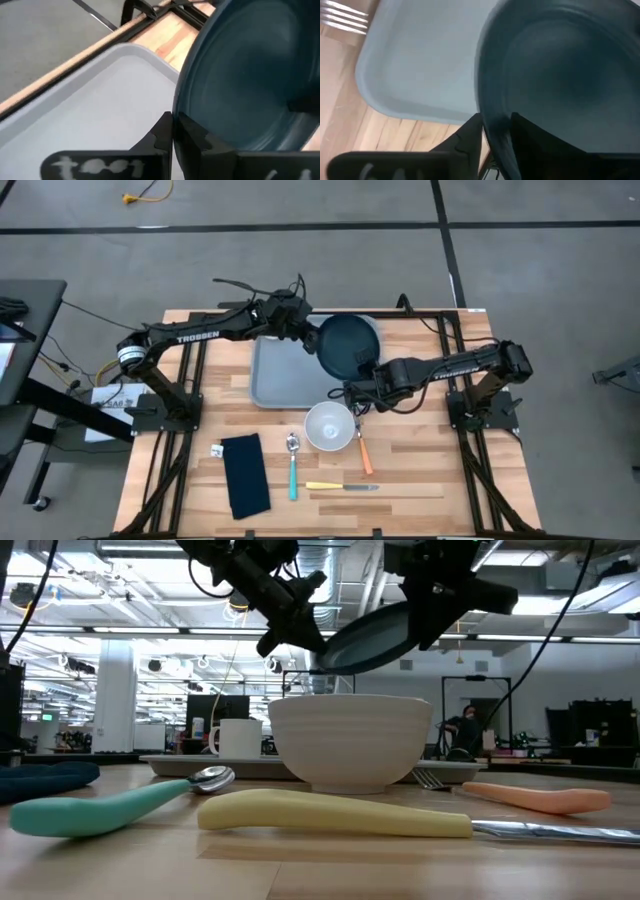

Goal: Set up tray
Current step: Put the green plate on the gray serving tray at the bottom of the white mug

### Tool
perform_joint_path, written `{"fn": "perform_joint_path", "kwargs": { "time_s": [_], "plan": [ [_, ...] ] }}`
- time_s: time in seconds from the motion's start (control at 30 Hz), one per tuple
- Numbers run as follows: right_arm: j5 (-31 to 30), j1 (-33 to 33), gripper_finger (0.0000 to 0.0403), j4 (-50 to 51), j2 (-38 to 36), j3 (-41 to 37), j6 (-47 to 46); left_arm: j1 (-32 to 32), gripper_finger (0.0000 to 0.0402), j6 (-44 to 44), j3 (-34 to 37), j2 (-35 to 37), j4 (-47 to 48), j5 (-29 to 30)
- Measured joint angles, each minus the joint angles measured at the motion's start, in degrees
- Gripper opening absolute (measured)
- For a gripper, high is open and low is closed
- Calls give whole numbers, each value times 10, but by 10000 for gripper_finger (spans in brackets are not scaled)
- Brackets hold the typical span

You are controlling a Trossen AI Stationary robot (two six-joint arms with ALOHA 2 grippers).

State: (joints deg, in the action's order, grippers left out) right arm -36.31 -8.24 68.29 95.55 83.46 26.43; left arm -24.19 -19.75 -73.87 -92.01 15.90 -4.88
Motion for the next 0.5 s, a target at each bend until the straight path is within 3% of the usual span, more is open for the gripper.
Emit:
{"fn": "perform_joint_path", "kwargs": {
  "time_s": [0.33, 0.5],
  "plan": [
    [2, 0, 226, 3, 0, 0, -26, -19, 0, -5, 0, 0, 22, -4],
    [2, 0, 253, 20, 0, 0, -44, -40, 0, 4, 0, 0, 51, 3]
  ]
}}
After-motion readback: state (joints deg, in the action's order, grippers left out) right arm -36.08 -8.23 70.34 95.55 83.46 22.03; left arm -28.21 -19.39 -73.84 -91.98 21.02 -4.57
